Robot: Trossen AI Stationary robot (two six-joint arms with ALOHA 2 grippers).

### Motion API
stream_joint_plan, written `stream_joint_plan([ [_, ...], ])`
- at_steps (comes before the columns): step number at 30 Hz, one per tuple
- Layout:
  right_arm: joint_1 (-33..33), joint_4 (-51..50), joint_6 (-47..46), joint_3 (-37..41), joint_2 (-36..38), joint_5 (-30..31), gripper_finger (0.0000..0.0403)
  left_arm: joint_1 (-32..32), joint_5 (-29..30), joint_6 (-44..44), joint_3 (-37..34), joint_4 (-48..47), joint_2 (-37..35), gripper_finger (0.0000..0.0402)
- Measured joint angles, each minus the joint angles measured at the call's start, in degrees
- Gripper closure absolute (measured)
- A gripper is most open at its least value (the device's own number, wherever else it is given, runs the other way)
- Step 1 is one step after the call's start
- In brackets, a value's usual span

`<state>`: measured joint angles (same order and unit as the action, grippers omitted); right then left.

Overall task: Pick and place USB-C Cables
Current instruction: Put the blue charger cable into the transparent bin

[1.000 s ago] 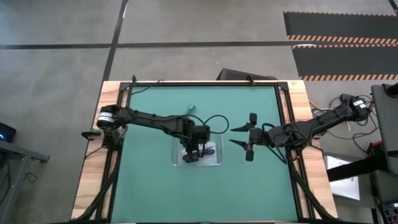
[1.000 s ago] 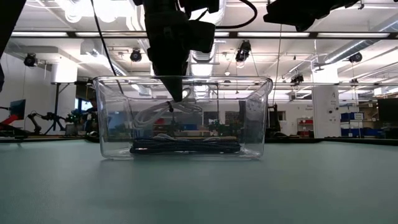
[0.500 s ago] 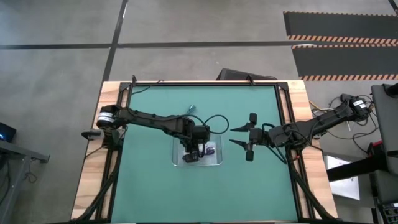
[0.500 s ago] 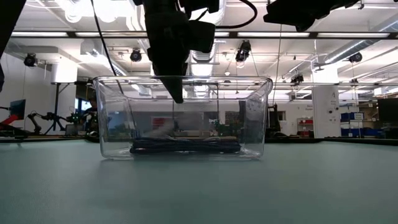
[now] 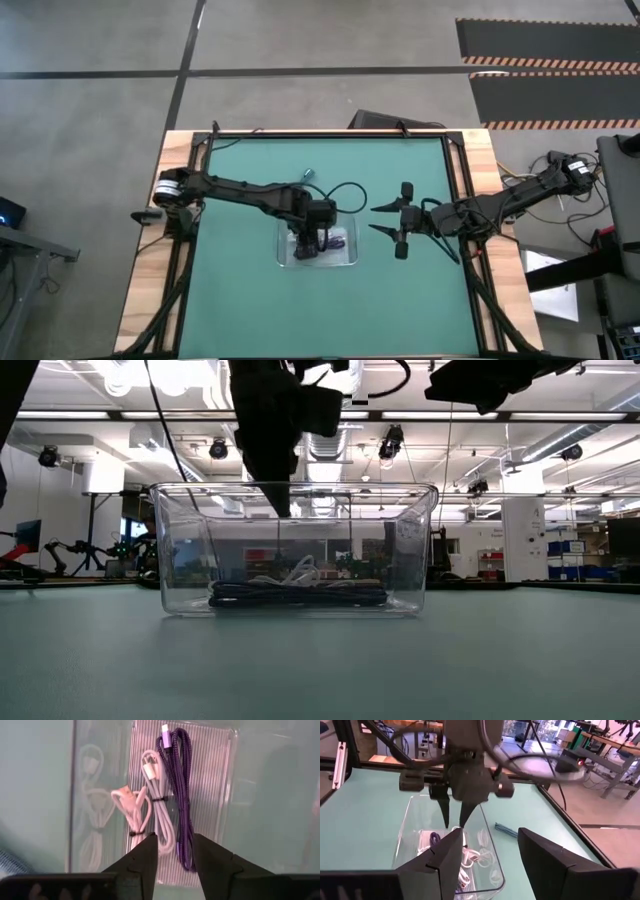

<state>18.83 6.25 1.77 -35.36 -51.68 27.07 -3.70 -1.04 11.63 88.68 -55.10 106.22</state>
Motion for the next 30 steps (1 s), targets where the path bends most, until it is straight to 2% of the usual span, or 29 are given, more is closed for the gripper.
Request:
stream_joint_plan([
  [8, 0.00, -0.01, -0.43, 0.03, -0.02, 0.00, 0.0220, 0.11, 0.82, -3.91, 0.16, -1.75, -5.00, 0.0295],
  [18, 0.02, -0.03, -0.49, 0.05, -0.02, 0.02, 0.0220, 1.80, 12.11, -11.04, 0.04, -0.04, -11.42, 0.0295],
  [30, 0.02, -0.06, -0.69, 0.05, -0.02, 0.02, 0.0220, 11.44, 13.96, -14.02, -3.47, 4.08, -14.10, 0.0295],
])
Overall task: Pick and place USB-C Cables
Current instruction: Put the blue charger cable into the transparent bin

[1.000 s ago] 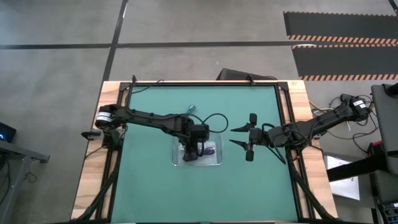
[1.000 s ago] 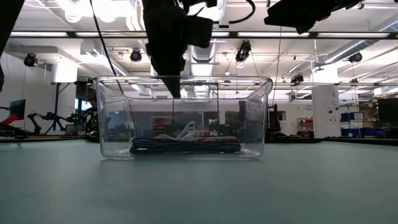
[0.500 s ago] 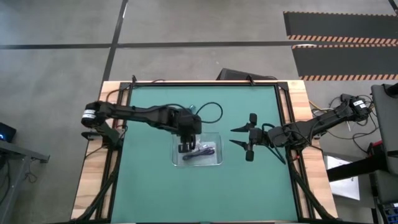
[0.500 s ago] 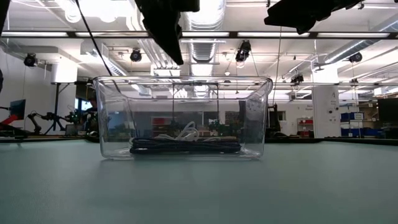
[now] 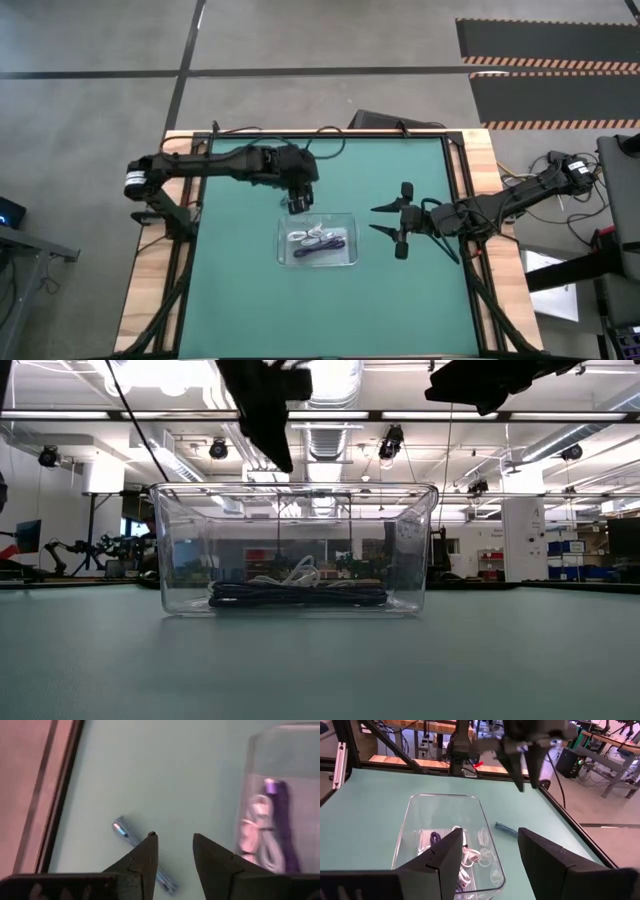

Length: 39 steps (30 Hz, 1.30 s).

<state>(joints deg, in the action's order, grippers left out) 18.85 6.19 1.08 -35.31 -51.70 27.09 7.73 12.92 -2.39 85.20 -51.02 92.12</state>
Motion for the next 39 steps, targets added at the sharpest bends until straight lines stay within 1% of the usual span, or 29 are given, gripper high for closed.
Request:
stream_joint_plan([
  [5, 0.01, -0.21, -0.48, 0.00, 0.00, -0.01, 0.0220, 5.22, -0.02, 0.86, -4.45, 2.80, -0.03, 0.0295],
  [11, 0.01, -0.23, -0.63, 0.00, 0.00, 0.00, 0.0220, 11.37, 0.00, 9.00, -10.41, 4.73, -0.03, 0.0295],
  [16, -0.01, -0.19, -0.65, 0.00, 0.00, 0.01, 0.0220, 14.51, -0.42, 12.57, -15.46, 6.17, 0.04, 0.0295],
  [18, 0.01, -0.13, -0.62, 0.00, 0.00, 0.01, 0.0220, 15.10, -0.72, 12.61, -17.07, 7.37, 0.04, 0.0295],
  [21, -0.02, 0.10, -0.52, 0.00, 0.00, 0.01, 0.0220, 15.19, -2.45, 12.93, -19.20, 12.16, 0.04, 0.0295],
  [25, -0.13, 0.08, -0.50, -0.02, 0.00, 0.01, 0.0220, 15.11, -4.04, 14.18, -20.12, 16.80, 0.56, 0.0295],
  [33, -0.13, 0.00, -0.50, -0.09, 0.00, 0.02, 0.0220, 15.14, -4.51, 14.58, -21.89, 23.70, 3.35, 0.0295],
  [39, -0.13, 0.00, -0.50, -0.09, 0.00, 0.03, 0.0220, 14.73, -4.48, 15.34, -23.05, 26.46, 5.22, 0.0295],
])
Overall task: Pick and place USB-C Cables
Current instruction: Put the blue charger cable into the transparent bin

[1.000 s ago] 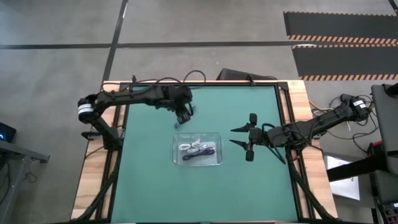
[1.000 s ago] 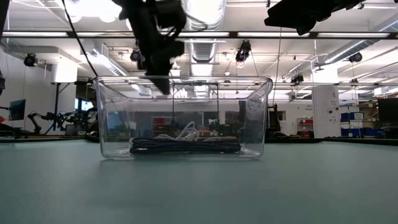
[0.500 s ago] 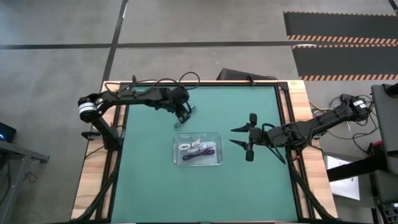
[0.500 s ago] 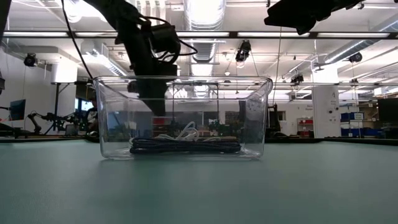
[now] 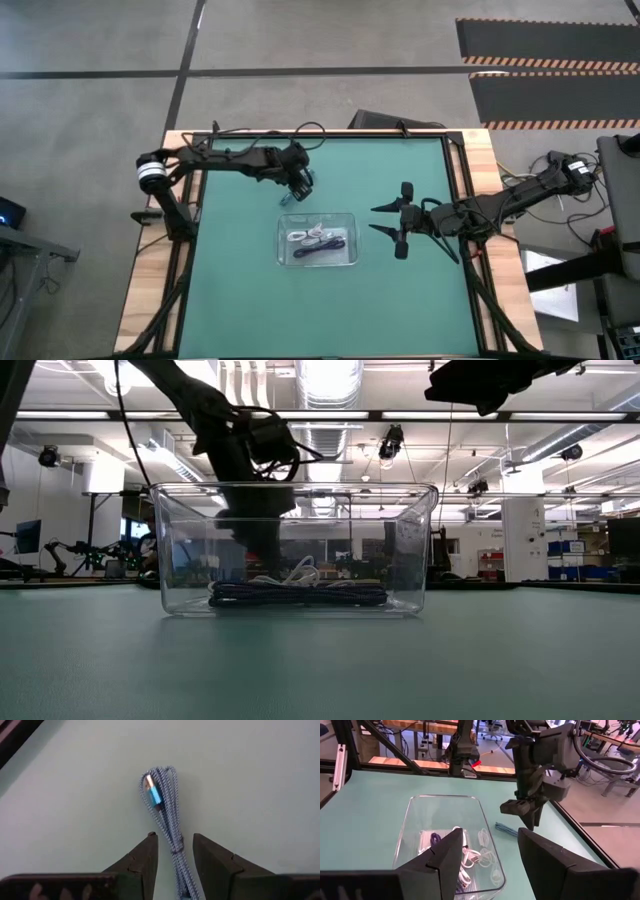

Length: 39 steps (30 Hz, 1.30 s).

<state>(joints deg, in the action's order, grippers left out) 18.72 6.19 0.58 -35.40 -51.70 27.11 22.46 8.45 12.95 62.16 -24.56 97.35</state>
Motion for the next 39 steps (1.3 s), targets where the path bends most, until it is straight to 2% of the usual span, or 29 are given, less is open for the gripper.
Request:
stream_joint_plan([
  [10, 0.01, -0.01, -0.06, 0.00, 0.00, -0.02, 0.0220, 0.03, 0.03, -0.10, -1.46, 0.54, 0.10, 0.0295],
  [27, 0.00, -0.01, -0.13, 0.00, 0.00, -0.02, 0.0220, -0.05, -1.81, 0.29, -8.28, 10.53, 0.08, 0.0295],
  [39, 0.00, 0.01, -0.12, 0.00, 0.00, -0.02, 0.0220, -0.07, -1.86, 0.29, -10.69, 12.80, 0.08, 0.0295],
])
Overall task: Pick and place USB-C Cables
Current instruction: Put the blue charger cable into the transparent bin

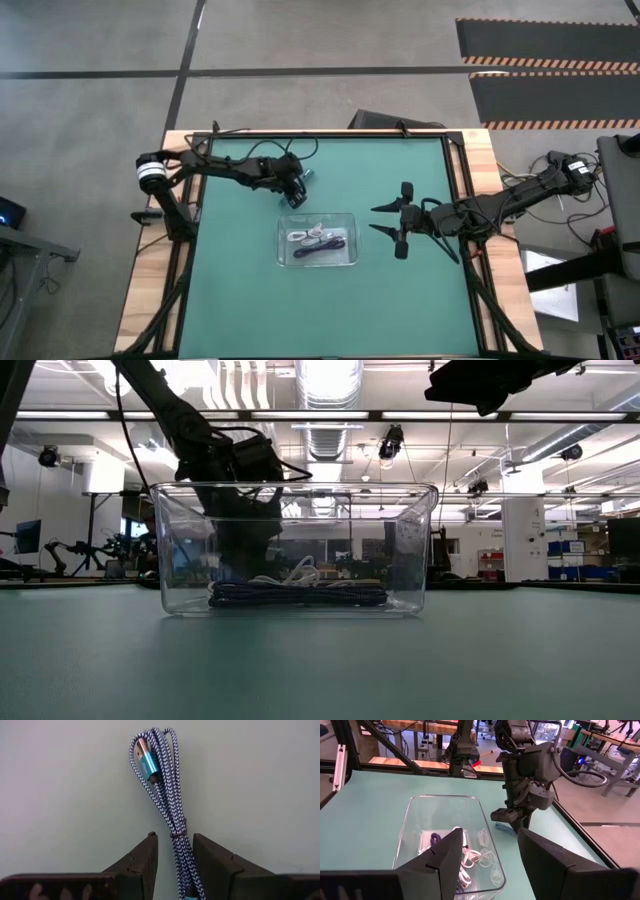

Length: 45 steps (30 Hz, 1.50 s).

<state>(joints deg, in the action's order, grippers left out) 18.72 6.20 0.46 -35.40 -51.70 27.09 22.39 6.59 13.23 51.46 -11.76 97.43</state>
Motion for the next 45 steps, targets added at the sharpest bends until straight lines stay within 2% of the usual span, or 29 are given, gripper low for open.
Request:
stream_joint_plan([
  [8, 0.02, 0.00, -0.01, 0.00, 0.00, 0.00, 0.0220, 0.00, 0.02, 0.15, -1.63, 1.21, 0.00, 0.0301],
  [19, 0.00, 0.00, -0.01, 0.00, 0.00, 0.00, 0.0220, 0.00, 0.11, 1.42, -2.60, 1.08, -0.08, 0.0387],
  [31, 0.00, 0.00, -0.01, 0.02, 0.00, 0.00, 0.0220, -0.07, 0.81, 1.40, -2.66, 0.63, -0.58, 0.0388],
  [37, 0.02, -0.02, -0.03, 0.02, 0.00, 0.00, 0.0220, 0.00, 1.44, 0.86, -2.69, 0.37, -5.80, 0.0388],
  [45, 0.02, -0.09, 0.49, 0.02, -0.33, -0.02, 0.0220, -2.75, 3.33, -1.99, -2.67, 2.41, -19.00, 0.0388],
])
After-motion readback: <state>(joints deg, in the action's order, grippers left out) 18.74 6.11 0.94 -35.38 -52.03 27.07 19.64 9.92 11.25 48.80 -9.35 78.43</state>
